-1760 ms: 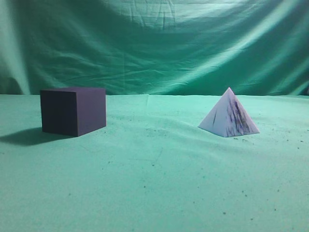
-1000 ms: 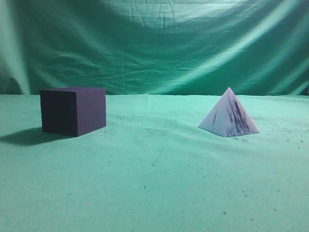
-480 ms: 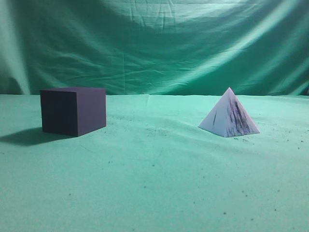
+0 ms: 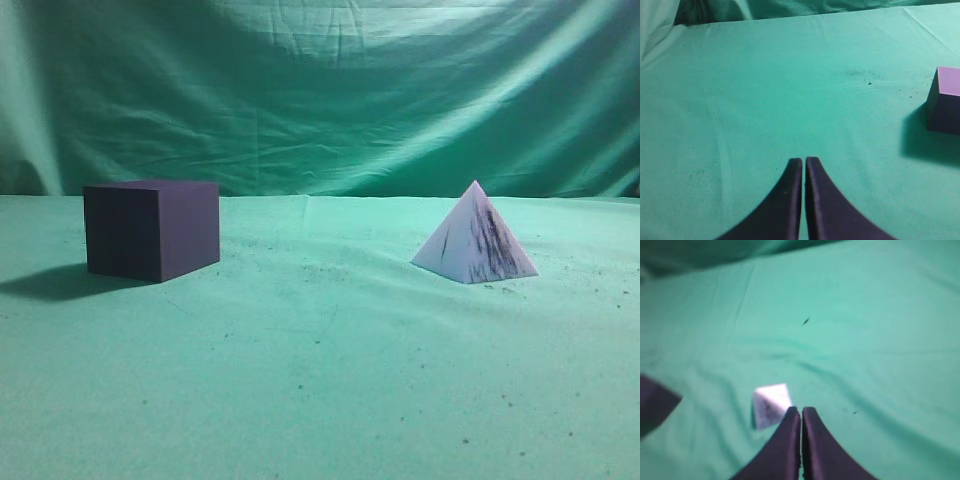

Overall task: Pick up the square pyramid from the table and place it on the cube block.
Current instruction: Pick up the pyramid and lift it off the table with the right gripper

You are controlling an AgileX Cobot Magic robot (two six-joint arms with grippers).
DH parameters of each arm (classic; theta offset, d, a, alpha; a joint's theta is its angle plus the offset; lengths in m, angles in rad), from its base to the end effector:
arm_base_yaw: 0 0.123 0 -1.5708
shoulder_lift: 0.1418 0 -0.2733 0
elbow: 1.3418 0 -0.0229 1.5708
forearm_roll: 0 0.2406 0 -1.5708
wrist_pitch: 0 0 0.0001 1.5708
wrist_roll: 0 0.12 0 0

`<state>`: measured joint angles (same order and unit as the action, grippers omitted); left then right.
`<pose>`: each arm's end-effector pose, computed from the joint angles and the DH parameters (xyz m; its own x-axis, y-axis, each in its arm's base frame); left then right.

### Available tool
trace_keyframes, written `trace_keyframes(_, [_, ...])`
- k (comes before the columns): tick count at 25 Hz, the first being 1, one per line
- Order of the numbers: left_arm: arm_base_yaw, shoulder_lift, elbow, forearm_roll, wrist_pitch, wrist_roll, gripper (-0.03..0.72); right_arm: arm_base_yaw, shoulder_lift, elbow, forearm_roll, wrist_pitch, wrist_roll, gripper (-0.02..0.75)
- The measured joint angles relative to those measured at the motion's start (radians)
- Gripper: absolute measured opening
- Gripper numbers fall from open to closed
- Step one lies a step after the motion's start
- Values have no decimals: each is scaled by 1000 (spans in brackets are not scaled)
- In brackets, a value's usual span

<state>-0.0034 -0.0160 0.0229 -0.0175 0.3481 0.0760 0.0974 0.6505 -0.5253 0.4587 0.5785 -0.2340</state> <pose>0.0825 -0.0010 0.1676 -0.2636 0.0604 -0.9628 0.0249 0.9981 0.0558 0.1440 0.0433 0.2686 -0.5753 0.0972 -0.8121 -0.2096 0.9422 0.2613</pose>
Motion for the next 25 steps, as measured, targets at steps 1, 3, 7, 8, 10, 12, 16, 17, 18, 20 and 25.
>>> trace_keyframes(1, [0,0,0,0,0,0,0,21,40,-40,0,44,-29,0])
trace_keyframes(3, [0,0,0,0,0,0,0,57,112,-112,0,122,-89,0])
trace_keyframes(7, [0,0,0,0,0,0,0,112,259,-247,2,253,-118,46])
trace_keyframes(8, [0,0,0,0,0,0,0,127,299,-282,-1,287,-119,46])
trace_keyframes(10, [0,0,0,0,0,0,0,171,372,-337,-14,336,-119,46])
trace_keyframes(12, [0,0,0,0,1,0,0,246,449,-379,-56,357,-115,0])
trace_keyframes(16, [0,0,0,0,2,0,0,386,600,-448,-224,368,-9,0])
trace_keyframes(17, [0,0,0,0,2,0,0,400,634,-467,-258,372,15,0])
trace_keyframes(18, [0,0,0,0,2,0,0,411,675,-490,-277,372,27,0])
trace_keyframes(20, [0,0,0,0,2,0,0,417,752,-533,-291,372,42,46])
trace_keyframes(25, [0,0,0,0,2,0,0,419,897,-610,-303,368,58,339])
